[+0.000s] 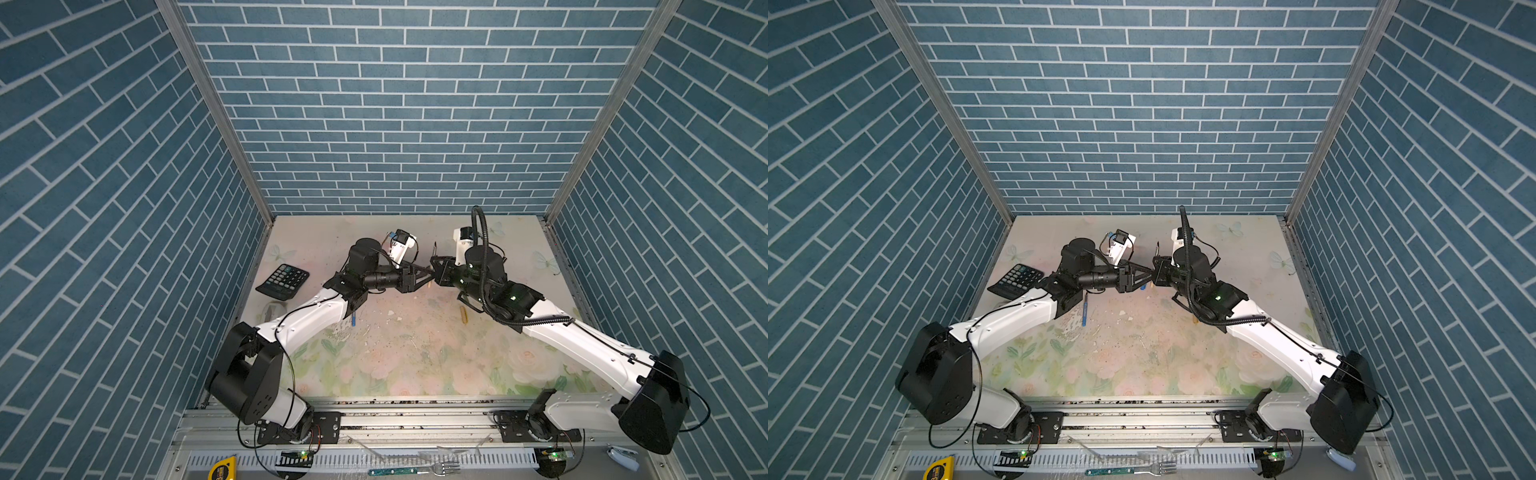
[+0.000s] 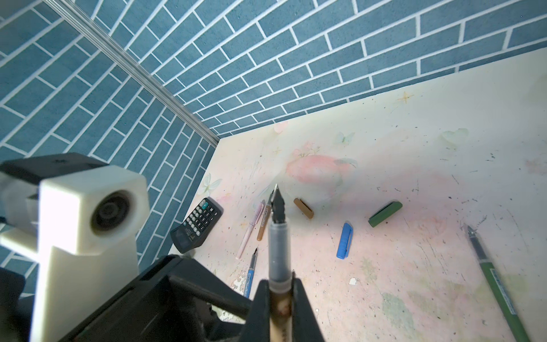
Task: Insert the pens into the pen caps
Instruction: 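Carry the tan pen to the left gripper while the left gripper closes on its body, then open the right gripper and move it down to the tan cap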
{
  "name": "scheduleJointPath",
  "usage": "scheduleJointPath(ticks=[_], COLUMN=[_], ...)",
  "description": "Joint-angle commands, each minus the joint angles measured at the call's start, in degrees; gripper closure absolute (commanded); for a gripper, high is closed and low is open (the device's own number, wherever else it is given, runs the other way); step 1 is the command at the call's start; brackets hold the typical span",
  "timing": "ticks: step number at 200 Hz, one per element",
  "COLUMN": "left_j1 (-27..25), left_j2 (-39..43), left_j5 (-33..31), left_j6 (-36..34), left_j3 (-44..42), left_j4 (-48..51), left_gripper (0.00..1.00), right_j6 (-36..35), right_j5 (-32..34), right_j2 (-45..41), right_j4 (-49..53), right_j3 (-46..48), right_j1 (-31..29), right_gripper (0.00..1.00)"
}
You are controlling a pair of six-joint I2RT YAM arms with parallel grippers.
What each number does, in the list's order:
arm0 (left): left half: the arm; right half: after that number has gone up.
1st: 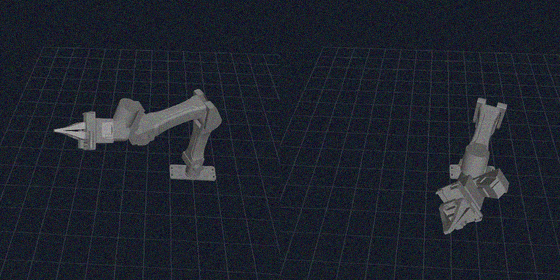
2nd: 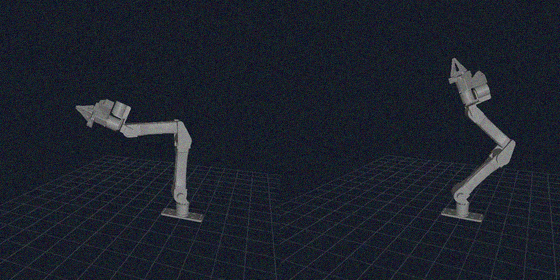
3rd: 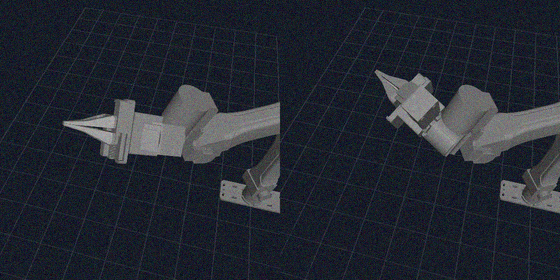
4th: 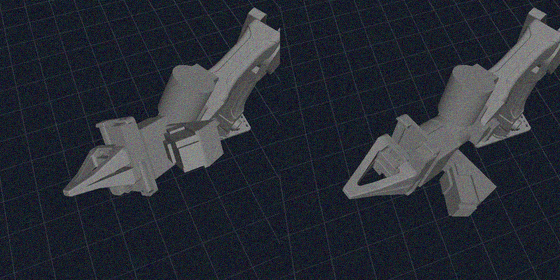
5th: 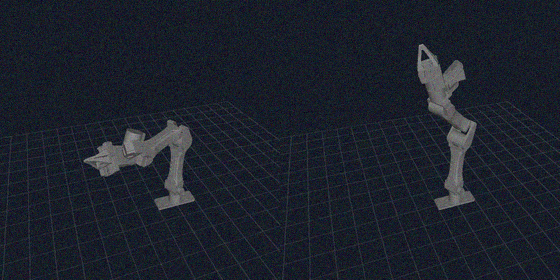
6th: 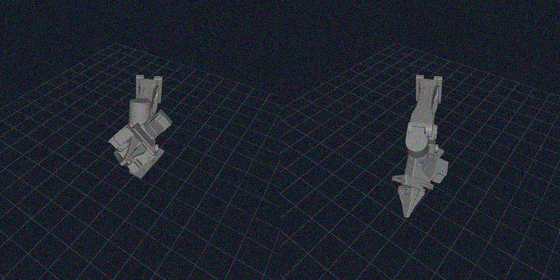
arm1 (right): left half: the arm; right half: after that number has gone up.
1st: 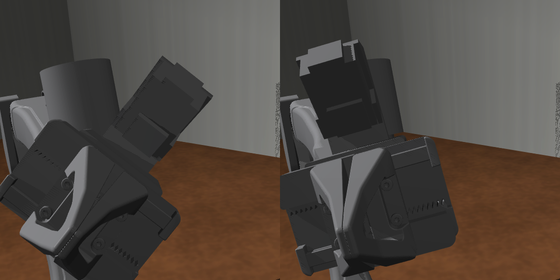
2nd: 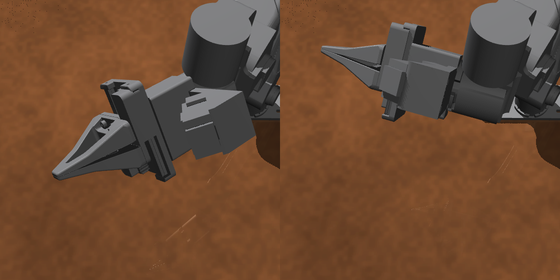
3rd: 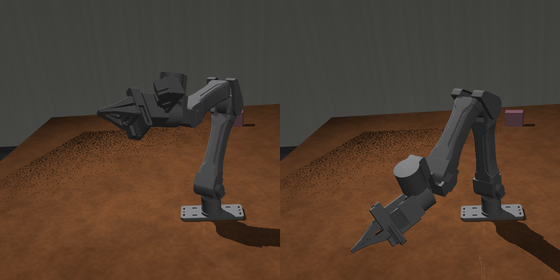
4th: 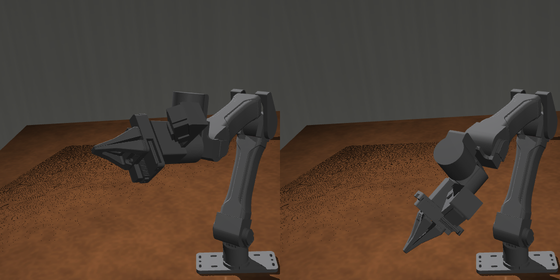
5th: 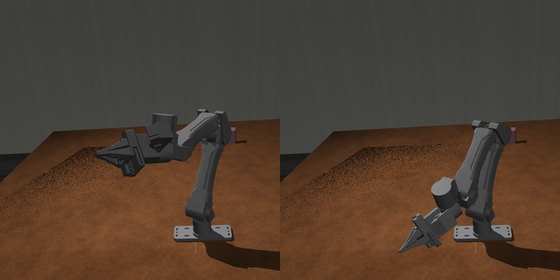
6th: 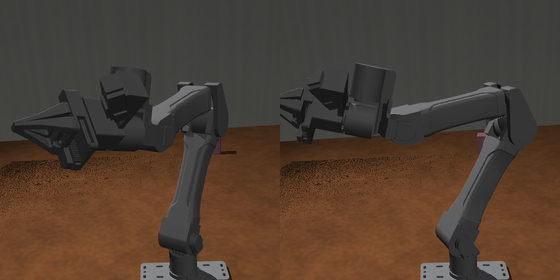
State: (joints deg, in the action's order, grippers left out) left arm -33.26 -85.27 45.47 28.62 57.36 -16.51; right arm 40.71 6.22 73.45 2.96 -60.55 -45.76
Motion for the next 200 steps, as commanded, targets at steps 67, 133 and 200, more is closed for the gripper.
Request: scheduleJointPath(ticks=[67, 133, 200], left_j1=[-1.37, -1.64, -1.64], left_j2=[-1.81, -0.4, 3.71], left_j5=[0.53, -4.81, -20.33], left_j6=[-1.73, -2.54, -9.01], left_j3=[2.27, 1.44, 1.46], left_j4=[2.13, 3.71, 12.73], left_gripper=[0.7, 0.95, 1.0], right_j6=[3.48, 3.02, -0.28], right_j5=[-2.03, -4.04, -6.25], right_j2=[-1.47, -2.26, -11.4], right_j4=[-3.76, -0.33, 18.69], right_j3=[1.43, 0.17, 2.2], right_j1=[-0.34, -0.3, 9.18], right_gripper=[0.99, 0.78, 0.67])
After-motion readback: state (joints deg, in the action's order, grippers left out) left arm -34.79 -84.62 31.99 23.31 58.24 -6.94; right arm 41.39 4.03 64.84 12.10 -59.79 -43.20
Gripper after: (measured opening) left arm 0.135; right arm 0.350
